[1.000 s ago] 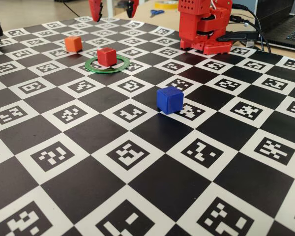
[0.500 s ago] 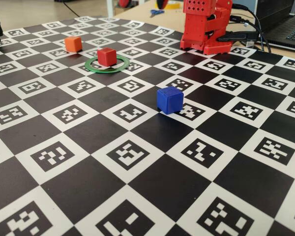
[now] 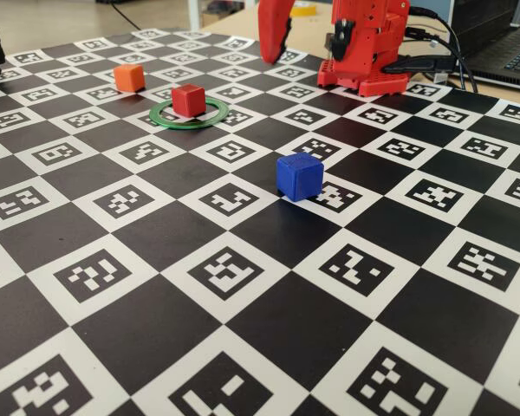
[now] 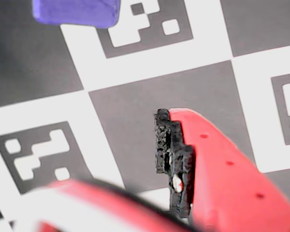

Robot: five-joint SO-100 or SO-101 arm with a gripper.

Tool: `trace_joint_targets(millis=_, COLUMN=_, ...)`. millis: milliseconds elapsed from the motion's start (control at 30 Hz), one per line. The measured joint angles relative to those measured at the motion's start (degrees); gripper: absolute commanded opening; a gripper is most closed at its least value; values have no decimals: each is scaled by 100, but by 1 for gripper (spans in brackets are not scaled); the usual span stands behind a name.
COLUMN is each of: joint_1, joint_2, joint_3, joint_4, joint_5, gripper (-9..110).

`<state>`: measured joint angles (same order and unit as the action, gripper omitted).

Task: Grab the red cube then put it in the green circle then put the blue cube on top and finally the orange cube on top

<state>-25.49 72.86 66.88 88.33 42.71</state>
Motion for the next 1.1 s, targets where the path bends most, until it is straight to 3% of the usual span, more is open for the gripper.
trace_joint_targets(millis=333, joint_1=-290, joint_2=-422, joint_3=-18, joint_4=-527, joint_5=88, gripper=34)
trace_joint_targets(millis=600, joint_1=-290, joint_2=-439, joint_3=905, joint_4=-1345, joint_5=-352, gripper=33)
trace_joint_targets(millis=1100, joint_1=88, joint_2=-439, joint_3=1591, joint_4=-2057, joint_5=-677, gripper=33)
